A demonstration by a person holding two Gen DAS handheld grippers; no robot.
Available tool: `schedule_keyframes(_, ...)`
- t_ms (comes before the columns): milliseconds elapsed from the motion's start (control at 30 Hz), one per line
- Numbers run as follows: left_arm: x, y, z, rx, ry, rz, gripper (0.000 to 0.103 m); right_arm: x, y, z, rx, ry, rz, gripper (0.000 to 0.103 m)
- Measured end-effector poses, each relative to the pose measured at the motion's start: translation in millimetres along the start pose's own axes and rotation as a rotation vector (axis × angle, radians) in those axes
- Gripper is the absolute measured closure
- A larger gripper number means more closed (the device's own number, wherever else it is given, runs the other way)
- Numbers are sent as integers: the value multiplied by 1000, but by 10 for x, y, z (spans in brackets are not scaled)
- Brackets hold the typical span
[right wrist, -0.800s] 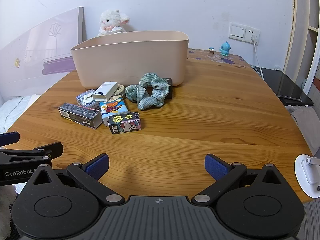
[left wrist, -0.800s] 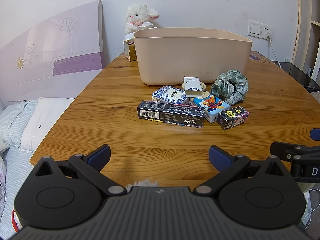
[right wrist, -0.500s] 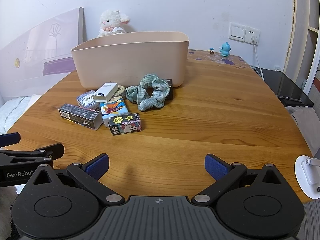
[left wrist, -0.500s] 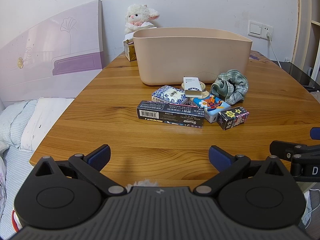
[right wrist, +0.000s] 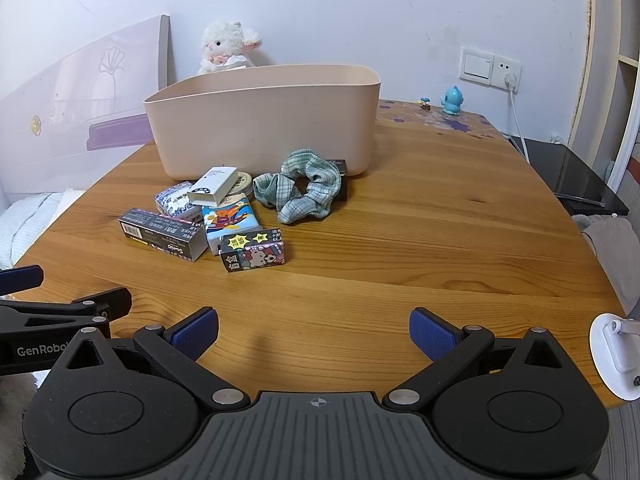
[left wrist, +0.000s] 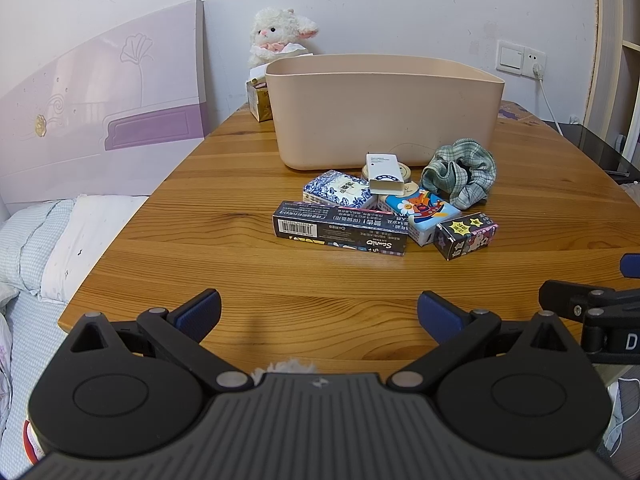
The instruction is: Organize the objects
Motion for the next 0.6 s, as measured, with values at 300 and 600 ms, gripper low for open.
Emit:
schedule_keyframes(300, -5, 17, -15, -4, 1, 0, 0, 26, 0, -12, 4, 6, 3, 0)
schedule_keyframes(600, 5, 21, -8, -4, 1, -2, 0, 54, -34, 4, 15, 16, 13, 0)
Point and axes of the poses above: each gripper's, at about its wrist camera, not at the fingertips, and x roughly the way its jaws point, y to its left, z to its top, the point moved 9 cm from there along x, roughly the way its jaws point, and after that the axes turned 14 degrees about x, right-handed, at the moved point
